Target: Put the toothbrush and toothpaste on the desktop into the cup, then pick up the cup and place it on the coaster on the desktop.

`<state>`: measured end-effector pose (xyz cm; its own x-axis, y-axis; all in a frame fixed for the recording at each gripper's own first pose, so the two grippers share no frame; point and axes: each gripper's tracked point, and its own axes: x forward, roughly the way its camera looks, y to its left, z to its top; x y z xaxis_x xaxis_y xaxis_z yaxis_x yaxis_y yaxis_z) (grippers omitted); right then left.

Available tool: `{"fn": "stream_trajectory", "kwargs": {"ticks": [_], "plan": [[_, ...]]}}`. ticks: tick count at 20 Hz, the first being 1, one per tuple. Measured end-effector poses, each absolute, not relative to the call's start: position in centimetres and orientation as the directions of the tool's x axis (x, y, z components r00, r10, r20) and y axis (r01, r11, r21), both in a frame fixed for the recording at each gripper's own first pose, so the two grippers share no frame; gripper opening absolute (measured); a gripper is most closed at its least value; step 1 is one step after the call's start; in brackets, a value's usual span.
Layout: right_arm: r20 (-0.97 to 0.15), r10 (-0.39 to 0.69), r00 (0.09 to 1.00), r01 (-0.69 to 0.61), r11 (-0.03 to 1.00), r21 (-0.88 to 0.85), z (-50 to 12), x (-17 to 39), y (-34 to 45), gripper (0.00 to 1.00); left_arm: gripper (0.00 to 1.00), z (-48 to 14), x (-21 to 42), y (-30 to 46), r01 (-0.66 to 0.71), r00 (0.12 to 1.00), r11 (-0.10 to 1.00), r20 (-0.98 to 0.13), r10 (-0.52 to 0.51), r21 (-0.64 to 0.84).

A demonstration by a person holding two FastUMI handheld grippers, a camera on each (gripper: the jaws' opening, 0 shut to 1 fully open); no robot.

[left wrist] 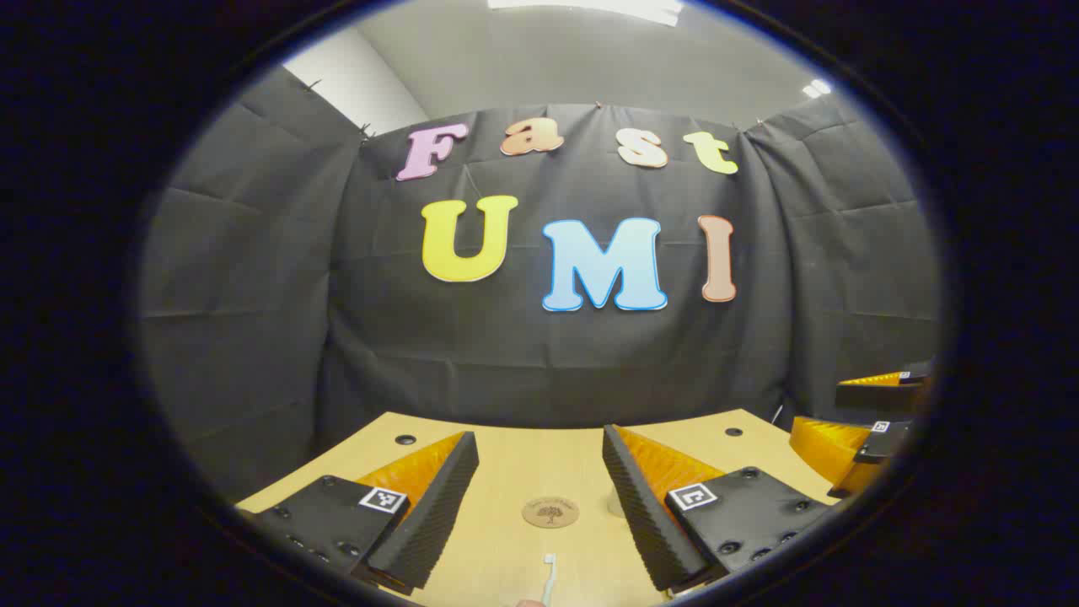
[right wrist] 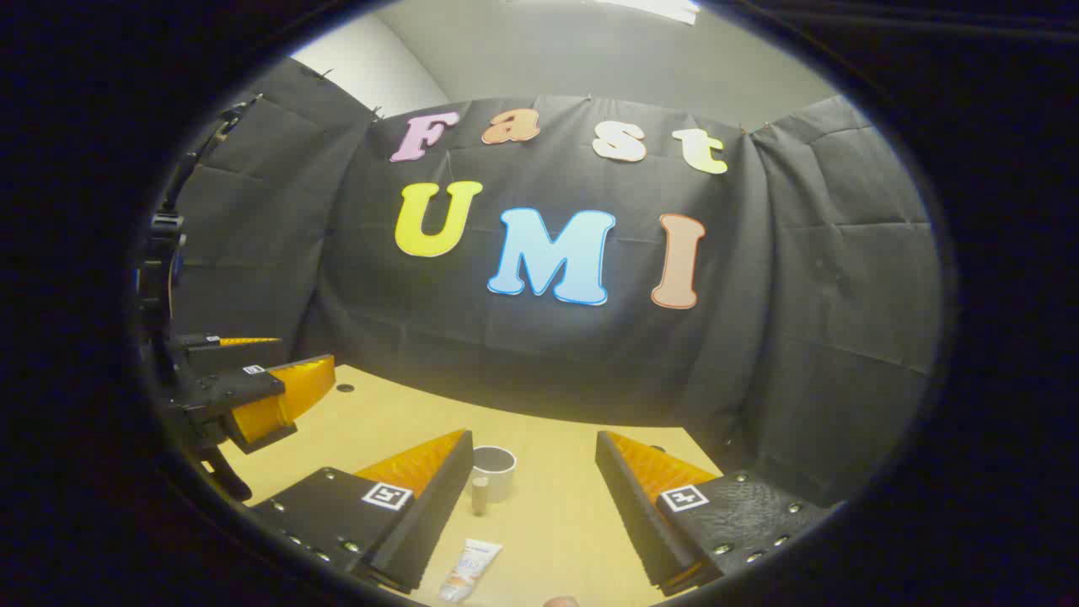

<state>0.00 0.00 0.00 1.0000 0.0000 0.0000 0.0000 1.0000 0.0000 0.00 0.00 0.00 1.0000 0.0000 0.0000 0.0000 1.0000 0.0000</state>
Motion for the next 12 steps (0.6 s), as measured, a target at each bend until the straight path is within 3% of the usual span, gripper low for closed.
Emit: {"fn": "stream_trajectory", "kwargs": {"ticks": [1,12], "plan": [[-0.01,-0.013,1.0,0.013,1.0,-0.008,-0.2,0.1,-0.3,0.91,0.96,-0.4,0.1,-0.2,0.011,1.0,1.0,-0.005,-0.011,-0.003],[-0.089,-0.017,0.996,0.016,1.0,-0.01,-2.1,0.6,-0.3,0.91,0.96,-3.8,1.8,-0.3,0.039,0.995,0.999,-0.092,-0.042,-0.034]]}}
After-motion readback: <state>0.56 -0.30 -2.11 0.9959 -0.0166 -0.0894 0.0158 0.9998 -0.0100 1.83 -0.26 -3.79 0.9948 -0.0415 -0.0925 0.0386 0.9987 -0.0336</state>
